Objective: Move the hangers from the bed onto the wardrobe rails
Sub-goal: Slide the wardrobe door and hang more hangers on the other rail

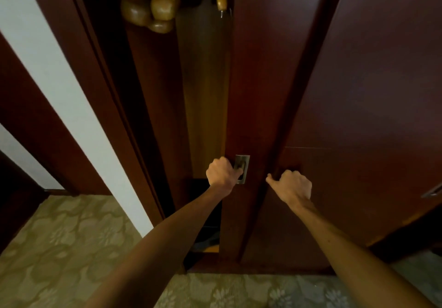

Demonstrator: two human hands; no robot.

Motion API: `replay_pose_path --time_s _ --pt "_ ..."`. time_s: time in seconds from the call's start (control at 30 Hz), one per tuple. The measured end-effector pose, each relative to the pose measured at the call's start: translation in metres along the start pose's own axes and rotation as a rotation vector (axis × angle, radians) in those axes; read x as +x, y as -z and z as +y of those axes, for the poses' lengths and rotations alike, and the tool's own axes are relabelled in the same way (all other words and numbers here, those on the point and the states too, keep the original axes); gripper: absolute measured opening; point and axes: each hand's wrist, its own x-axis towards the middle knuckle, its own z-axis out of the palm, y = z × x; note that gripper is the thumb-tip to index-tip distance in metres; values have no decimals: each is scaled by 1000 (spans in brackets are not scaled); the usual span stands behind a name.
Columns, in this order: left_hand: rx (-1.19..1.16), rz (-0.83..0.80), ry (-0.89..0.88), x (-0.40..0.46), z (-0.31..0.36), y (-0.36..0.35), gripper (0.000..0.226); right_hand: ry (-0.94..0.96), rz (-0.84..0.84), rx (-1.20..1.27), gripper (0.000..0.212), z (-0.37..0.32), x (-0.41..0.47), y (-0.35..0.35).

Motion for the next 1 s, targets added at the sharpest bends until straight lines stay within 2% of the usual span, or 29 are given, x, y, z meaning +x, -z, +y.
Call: replay_pose_path --time_s 0.67,0.9,1.0 --pt "71 -38 -132 -37 121 -75 48 -24 -3 25 57 129 32 7" --pt "130 -126 -244 -43 152 -93 31 -6 -42 32 58 168 39 14" --pt "146 -141 -293 -45 167 -100 34 6 -52 30 60 183 44 17"
